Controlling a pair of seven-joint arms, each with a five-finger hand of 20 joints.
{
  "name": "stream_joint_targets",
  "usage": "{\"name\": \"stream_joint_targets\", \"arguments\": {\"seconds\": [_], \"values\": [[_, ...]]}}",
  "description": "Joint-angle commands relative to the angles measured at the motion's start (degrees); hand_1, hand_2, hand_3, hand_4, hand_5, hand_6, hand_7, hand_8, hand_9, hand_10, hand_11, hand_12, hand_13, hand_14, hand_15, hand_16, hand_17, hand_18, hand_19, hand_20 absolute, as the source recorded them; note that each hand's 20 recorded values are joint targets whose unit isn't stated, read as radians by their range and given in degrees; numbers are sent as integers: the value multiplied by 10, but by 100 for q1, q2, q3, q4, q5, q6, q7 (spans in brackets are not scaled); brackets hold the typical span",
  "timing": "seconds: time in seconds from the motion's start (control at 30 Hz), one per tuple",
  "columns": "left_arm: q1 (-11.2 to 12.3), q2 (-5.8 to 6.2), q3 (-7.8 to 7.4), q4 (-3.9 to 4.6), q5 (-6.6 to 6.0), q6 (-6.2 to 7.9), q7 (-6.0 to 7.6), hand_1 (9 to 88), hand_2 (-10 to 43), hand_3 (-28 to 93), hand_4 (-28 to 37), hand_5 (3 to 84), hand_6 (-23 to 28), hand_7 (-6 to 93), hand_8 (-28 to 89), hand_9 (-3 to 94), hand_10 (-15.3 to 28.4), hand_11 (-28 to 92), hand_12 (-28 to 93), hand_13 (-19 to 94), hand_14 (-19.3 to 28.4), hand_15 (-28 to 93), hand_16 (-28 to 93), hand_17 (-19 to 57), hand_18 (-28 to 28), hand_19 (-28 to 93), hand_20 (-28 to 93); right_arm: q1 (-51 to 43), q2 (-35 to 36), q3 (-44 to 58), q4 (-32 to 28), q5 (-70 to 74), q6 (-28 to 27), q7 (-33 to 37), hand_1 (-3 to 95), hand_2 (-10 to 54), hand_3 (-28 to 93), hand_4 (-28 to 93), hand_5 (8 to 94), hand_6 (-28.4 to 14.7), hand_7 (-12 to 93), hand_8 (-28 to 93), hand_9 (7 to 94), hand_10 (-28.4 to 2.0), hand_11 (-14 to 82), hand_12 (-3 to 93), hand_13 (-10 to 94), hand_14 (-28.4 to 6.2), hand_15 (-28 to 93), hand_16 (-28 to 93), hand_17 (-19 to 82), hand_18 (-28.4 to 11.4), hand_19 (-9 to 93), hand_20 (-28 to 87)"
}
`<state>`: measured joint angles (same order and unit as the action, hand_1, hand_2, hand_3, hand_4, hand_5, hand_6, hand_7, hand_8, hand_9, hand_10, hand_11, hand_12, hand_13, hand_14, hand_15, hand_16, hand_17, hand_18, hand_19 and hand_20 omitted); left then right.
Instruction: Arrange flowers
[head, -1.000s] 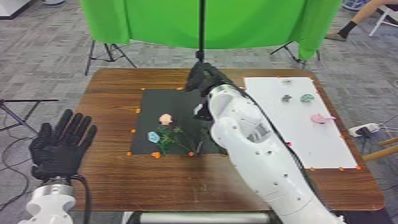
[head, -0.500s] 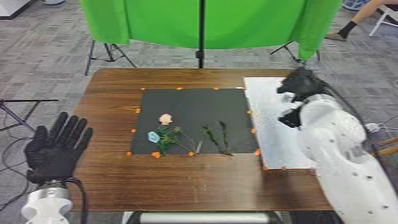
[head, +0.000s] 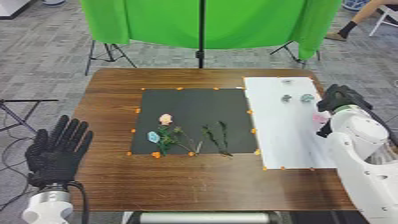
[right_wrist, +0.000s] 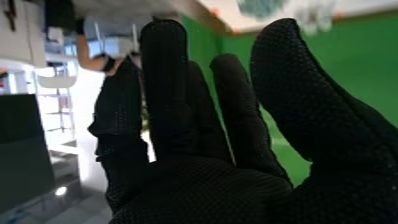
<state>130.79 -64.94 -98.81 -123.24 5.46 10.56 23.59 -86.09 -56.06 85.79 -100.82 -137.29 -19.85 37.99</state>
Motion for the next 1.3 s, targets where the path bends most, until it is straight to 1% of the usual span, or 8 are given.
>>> {"name": "stream_joint_targets", "arguments": {"seconds": [0.03,0.33,0.53,0.6,0.73,0.83,0.97,1.3], "values": [[86,-59,58,11,55,43,-12,279,109,780,-283,460,93,92,-95,413,154,181,85,314,161,314,-68,-73,141,359,119,-363,171,398,-415,398,-465,72,445,-95,794,-283,487,-55,105,-111,444,-162,81,139,551,-140,633,145,290,-242,889,333],[157,-65,18,-26,-8,101,-1,279,110,780,-283,460,93,90,-94,413,153,182,85,314,161,314,-68,-73,141,360,120,-336,108,374,-234,469,-857,-57,416,-95,785,-281,479,-57,88,-101,441,-164,73,137,544,-150,618,144,279,-248,880,344],[93,-73,48,-17,-129,150,-31,282,112,780,-283,462,94,91,-95,414,155,182,85,314,160,315,-68,-73,141,360,119,-137,18,71,342,242,-152,6,483,-95,805,-282,487,-43,109,-110,454,-144,80,135,559,-126,602,146,285,-241,871,349],[80,-71,56,-14,-193,138,-1,282,112,780,-283,462,95,92,-94,414,155,182,85,314,160,315,-68,-73,141,360,120,-150,4,47,447,235,50,27,514,-95,762,-283,526,-36,128,-122,494,-134,93,133,584,-111,577,222,296,-236,874,345],[106,-72,46,-23,-147,135,-15,282,113,780,-283,464,95,93,-95,414,155,183,85,315,161,317,-69,-73,141,362,120,-317,7,14,493,64,606,-100,578,-95,675,-283,663,-10,154,-126,648,-122,122,145,645,-87,547,308,314,-225,872,344],[117,-95,50,-22,-138,163,-25,282,114,778,-283,465,95,93,-95,415,155,184,85,315,161,318,-69,-73,141,361,120,-405,7,-9,485,7,975,-136,631,-95,597,-283,788,2,198,-7,776,-109,87,241,686,-82,527,339,323,-222,862,351],[88,-87,50,-7,-111,134,-70,282,114,779,-283,465,95,93,-95,415,155,184,85,315,161,319,-70,-73,141,361,120,-523,46,6,311,2,1213,-205,634,-95,621,-283,844,-1,236,25,841,-103,37,302,707,-78,510,362,329,-221,856,356],[99,-66,25,0,-90,139,-147,280,113,781,-283,465,95,93,-95,416,155,184,84,315,161,319,-71,-73,141,361,120,-912,153,-132,-985,112,2102,-914,616,-95,667,-283,846,-10,247,36,848,-103,33,310,710,-76,504,371,333,-221,855,356]]}}
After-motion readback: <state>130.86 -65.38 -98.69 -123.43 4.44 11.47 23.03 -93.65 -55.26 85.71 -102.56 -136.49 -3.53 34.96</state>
